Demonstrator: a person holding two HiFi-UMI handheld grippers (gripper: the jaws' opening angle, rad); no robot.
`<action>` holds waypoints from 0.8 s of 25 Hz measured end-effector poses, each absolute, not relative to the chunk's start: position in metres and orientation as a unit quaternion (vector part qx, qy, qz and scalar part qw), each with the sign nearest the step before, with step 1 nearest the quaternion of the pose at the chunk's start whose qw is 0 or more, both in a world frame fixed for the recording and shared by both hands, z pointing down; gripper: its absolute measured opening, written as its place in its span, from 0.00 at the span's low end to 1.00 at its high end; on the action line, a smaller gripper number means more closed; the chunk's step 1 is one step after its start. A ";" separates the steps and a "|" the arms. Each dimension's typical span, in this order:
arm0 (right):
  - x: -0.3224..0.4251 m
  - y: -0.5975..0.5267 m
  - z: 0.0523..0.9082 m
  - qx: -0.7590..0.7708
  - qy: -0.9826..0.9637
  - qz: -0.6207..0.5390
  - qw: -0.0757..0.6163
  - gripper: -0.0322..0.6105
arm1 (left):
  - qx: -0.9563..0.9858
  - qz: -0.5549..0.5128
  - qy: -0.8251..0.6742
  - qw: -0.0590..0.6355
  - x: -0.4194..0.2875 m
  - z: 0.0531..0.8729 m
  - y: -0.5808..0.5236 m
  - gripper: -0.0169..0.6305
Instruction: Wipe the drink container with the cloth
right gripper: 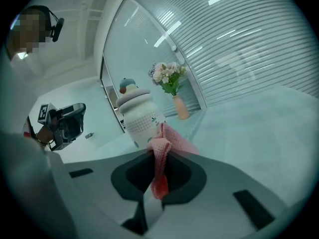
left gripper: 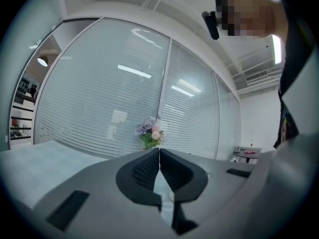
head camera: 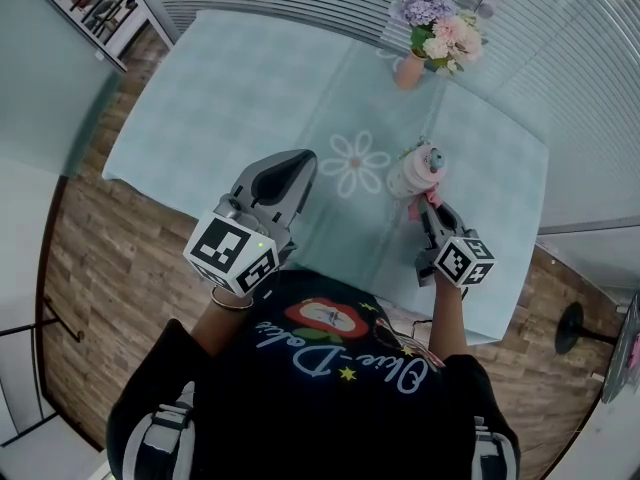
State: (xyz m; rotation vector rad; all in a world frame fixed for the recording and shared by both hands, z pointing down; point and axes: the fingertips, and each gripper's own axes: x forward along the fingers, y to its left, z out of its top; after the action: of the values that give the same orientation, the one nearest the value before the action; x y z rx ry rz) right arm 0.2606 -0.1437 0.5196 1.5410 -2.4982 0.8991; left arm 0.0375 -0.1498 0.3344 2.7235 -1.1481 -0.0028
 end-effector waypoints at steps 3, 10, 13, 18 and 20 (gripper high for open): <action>0.260 -0.143 0.527 0.508 -0.807 0.298 0.041 0.09 | 0.917 -0.002 -0.387 0.092 0.036 0.334 -0.150 0.03; 0.266 -0.142 0.523 0.532 -0.797 0.285 0.031 0.09 | 0.919 -0.002 -0.382 0.094 0.037 0.335 -0.148 0.03; 0.280 -0.139 0.509 0.555 -0.784 0.277 0.004 0.09 | 0.922 -0.003 -0.376 0.095 0.040 0.335 -0.149 0.03; 0.296 -0.135 0.467 0.588 -0.774 0.233 -0.036 0.09 | 0.928 -0.003 -0.360 0.097 0.049 0.335 -0.151 0.03; 0.298 -0.133 0.447 0.594 -0.774 0.212 -0.055 0.09 | 0.931 -0.002 -0.352 0.097 0.054 0.336 -0.151 0.03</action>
State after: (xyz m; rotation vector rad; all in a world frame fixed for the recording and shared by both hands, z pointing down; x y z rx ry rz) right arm 0.2979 -0.1328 0.4473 1.9343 -2.5199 0.6897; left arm 0.0538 -0.1507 0.3356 2.7561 -1.0423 -0.0059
